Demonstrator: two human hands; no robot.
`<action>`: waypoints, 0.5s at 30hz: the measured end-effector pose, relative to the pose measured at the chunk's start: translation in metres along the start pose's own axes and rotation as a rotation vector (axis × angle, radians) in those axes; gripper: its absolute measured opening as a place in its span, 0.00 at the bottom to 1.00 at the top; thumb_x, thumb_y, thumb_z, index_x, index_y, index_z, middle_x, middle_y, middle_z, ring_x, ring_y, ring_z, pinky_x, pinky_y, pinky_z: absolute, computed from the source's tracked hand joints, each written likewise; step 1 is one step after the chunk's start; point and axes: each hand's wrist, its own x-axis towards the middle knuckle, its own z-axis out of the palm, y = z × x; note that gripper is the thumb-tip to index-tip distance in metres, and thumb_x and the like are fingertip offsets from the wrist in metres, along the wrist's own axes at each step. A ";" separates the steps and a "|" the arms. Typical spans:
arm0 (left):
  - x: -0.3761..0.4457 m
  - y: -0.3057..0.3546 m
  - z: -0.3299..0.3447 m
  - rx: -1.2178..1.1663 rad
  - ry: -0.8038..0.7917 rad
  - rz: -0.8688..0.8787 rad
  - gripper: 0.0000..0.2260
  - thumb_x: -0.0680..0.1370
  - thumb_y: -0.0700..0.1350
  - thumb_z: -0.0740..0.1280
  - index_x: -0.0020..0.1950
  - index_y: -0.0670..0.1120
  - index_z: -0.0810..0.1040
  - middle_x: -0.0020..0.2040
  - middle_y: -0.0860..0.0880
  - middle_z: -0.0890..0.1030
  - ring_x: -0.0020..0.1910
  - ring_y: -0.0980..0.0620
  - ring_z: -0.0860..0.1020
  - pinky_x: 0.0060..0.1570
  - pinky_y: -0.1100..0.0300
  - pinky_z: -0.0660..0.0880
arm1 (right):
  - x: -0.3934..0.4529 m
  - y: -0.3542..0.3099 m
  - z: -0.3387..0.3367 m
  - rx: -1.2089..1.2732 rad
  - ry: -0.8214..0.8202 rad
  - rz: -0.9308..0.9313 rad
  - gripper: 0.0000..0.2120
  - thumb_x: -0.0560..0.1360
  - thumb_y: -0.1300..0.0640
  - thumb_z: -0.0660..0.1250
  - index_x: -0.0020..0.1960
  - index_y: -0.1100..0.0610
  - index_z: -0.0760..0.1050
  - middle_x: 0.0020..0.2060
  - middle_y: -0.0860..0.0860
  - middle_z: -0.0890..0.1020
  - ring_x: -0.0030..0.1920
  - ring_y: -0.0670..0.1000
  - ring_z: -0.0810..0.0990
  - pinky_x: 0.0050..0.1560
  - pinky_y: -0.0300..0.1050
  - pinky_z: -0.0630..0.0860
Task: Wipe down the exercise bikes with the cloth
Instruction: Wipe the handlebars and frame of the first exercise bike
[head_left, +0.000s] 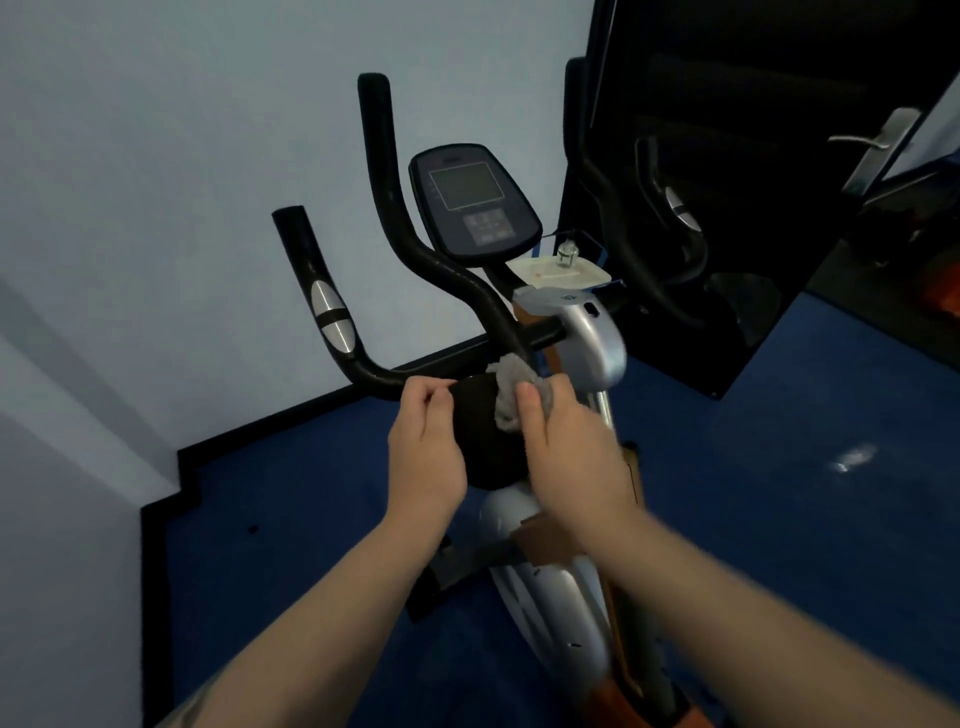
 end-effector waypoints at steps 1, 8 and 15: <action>0.001 0.001 0.000 0.009 -0.001 0.003 0.10 0.81 0.46 0.56 0.45 0.50 0.76 0.39 0.55 0.78 0.37 0.62 0.75 0.37 0.69 0.71 | 0.016 0.002 -0.006 -0.102 -0.078 -0.049 0.18 0.80 0.41 0.46 0.50 0.52 0.67 0.35 0.47 0.74 0.36 0.52 0.75 0.32 0.46 0.66; -0.004 0.003 0.004 0.013 0.080 0.024 0.12 0.78 0.50 0.56 0.45 0.49 0.78 0.43 0.48 0.80 0.42 0.56 0.76 0.41 0.60 0.70 | -0.032 0.005 0.016 0.228 0.030 0.104 0.14 0.80 0.43 0.48 0.47 0.50 0.66 0.33 0.43 0.74 0.35 0.47 0.77 0.33 0.43 0.69; -0.002 0.011 -0.005 0.269 0.064 0.087 0.10 0.79 0.44 0.59 0.49 0.56 0.78 0.47 0.57 0.79 0.46 0.62 0.76 0.47 0.59 0.73 | 0.007 0.041 -0.031 0.160 -0.034 -0.096 0.18 0.79 0.39 0.48 0.40 0.47 0.68 0.38 0.44 0.73 0.37 0.42 0.74 0.35 0.43 0.67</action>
